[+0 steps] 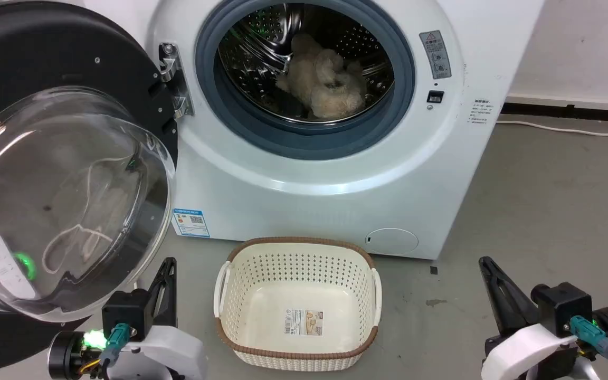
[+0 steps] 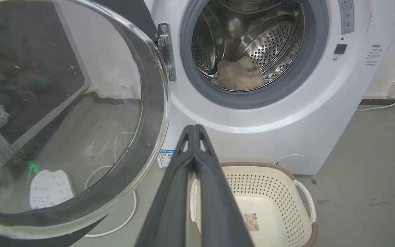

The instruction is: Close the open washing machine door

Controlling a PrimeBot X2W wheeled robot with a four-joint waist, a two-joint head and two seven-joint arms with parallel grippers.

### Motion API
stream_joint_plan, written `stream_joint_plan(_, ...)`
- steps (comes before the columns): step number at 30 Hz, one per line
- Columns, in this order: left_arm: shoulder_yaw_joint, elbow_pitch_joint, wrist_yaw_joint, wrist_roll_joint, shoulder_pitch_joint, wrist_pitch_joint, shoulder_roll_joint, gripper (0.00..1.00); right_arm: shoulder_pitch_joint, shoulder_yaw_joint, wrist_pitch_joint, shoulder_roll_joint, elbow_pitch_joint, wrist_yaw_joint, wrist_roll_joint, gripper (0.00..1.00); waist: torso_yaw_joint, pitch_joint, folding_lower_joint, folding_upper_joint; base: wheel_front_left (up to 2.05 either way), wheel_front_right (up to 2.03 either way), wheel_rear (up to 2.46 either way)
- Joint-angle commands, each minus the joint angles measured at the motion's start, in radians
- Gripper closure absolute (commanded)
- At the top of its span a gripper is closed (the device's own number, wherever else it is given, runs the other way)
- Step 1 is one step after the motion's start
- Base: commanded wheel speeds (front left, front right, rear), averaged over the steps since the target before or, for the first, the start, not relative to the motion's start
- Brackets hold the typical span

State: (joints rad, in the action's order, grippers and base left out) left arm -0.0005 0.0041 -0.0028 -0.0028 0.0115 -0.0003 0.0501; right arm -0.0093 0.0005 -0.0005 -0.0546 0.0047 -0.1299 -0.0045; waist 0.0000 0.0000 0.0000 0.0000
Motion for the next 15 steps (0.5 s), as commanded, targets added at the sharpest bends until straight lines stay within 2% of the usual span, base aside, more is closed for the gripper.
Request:
stream_joint_plan(1,0.0,-0.004,0.003,0.003,-0.011,0.0,0.0,1.0,0.009,0.0,0.0,0.004,-0.005,-0.001,0.005,1.0,0.0,0.0,0.0,0.0,0.0,0.0,0.0)
stream_joint_plan(15,0.0,-0.004,0.003,0.003,-0.011,0.0,0.0,1.0,0.009,0.0,0.0,0.004,-0.005,-0.001,0.005,1.0,0.0,0.0,0.0,0.0,0.0,0.0,0.0)
